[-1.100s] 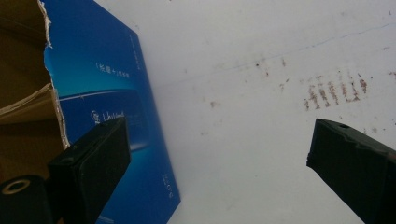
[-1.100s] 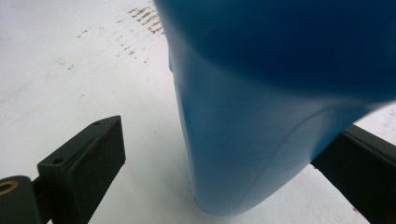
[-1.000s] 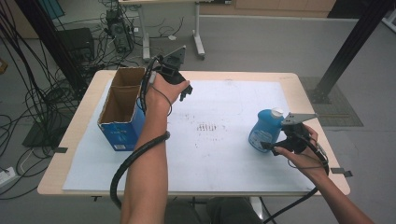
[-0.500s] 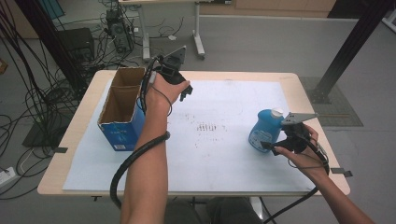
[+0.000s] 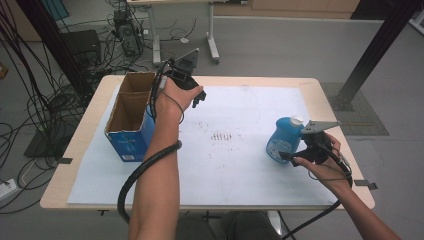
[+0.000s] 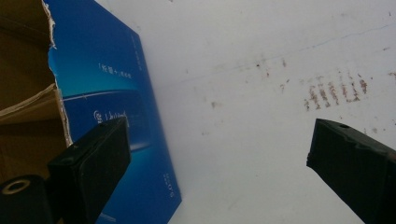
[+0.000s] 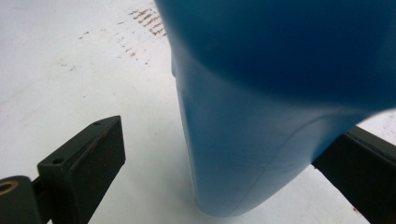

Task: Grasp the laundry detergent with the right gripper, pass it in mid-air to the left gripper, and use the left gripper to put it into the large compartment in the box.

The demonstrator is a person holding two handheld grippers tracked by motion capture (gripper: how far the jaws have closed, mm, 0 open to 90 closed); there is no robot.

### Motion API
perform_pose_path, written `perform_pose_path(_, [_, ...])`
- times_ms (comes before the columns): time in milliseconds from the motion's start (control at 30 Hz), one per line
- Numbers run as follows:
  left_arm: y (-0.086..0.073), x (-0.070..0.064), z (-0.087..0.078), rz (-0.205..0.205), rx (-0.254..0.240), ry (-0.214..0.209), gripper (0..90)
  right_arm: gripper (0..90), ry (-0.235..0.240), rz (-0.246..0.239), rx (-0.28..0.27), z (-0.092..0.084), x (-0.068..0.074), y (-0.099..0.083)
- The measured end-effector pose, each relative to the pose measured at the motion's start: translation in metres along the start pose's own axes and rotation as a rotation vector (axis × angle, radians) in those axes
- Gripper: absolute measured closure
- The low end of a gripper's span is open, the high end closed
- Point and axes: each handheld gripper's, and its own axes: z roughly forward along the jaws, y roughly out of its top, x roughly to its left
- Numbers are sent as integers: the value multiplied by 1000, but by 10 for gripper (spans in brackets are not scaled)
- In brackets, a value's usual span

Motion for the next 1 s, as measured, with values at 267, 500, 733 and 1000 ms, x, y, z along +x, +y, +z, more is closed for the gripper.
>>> perform_pose_path(267, [0, 0, 1, 4, 4, -2, 63, 32, 1, -1, 1, 0, 0, 0])
perform_pose_path(500, [0, 0, -1, 0, -1, 0, 63, 32, 1, 0, -1, 0, 0, 0])
perform_pose_path(733, [0, 0, -1, 1, 0, 2, 63, 31, 1, -1, -4, 0, 0, -1])
perform_pose_path(1000, [0, -1, -1, -1, -1, 1, 63, 32, 1, -1, -8, 0, 0, -1])
